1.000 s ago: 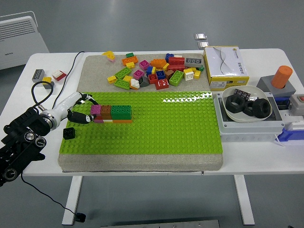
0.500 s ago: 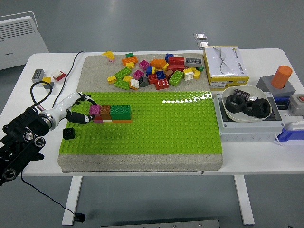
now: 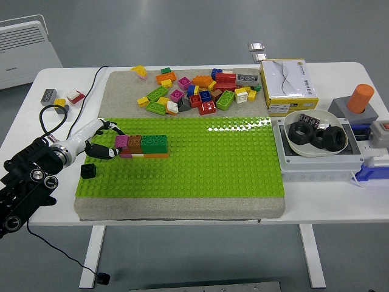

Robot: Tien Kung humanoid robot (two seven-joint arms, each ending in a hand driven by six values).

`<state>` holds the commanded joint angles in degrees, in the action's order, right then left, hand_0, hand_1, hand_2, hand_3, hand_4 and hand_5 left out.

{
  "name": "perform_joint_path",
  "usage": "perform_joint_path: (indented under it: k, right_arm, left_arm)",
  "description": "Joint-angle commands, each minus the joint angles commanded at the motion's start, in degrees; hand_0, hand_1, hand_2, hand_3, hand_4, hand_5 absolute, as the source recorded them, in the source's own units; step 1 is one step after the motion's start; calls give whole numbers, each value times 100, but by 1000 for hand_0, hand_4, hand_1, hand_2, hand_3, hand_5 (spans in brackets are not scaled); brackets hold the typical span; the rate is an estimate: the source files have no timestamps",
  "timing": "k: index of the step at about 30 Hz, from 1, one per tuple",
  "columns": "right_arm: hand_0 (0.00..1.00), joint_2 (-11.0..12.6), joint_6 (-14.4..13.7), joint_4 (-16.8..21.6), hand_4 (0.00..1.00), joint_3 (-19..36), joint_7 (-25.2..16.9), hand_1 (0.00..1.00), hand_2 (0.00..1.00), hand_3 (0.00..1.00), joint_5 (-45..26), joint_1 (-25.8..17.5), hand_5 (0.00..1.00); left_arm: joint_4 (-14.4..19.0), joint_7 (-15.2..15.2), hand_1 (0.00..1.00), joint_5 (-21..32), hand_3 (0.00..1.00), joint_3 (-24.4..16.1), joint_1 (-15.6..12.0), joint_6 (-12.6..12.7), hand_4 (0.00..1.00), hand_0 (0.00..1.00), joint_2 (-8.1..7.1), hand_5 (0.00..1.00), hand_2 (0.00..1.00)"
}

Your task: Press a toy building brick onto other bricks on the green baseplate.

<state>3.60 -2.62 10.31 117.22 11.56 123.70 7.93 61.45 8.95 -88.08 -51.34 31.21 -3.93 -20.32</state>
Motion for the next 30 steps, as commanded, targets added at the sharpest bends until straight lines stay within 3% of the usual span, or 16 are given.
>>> perform_joint_path:
  k: [30]
  right_arm:
    - [518,0,8,0,761,76,-2,672,694,722,86,-2,826]
  left_arm:
    - [-25,-62,961,-13,668,8,-4,-20,589,913,26,2,945]
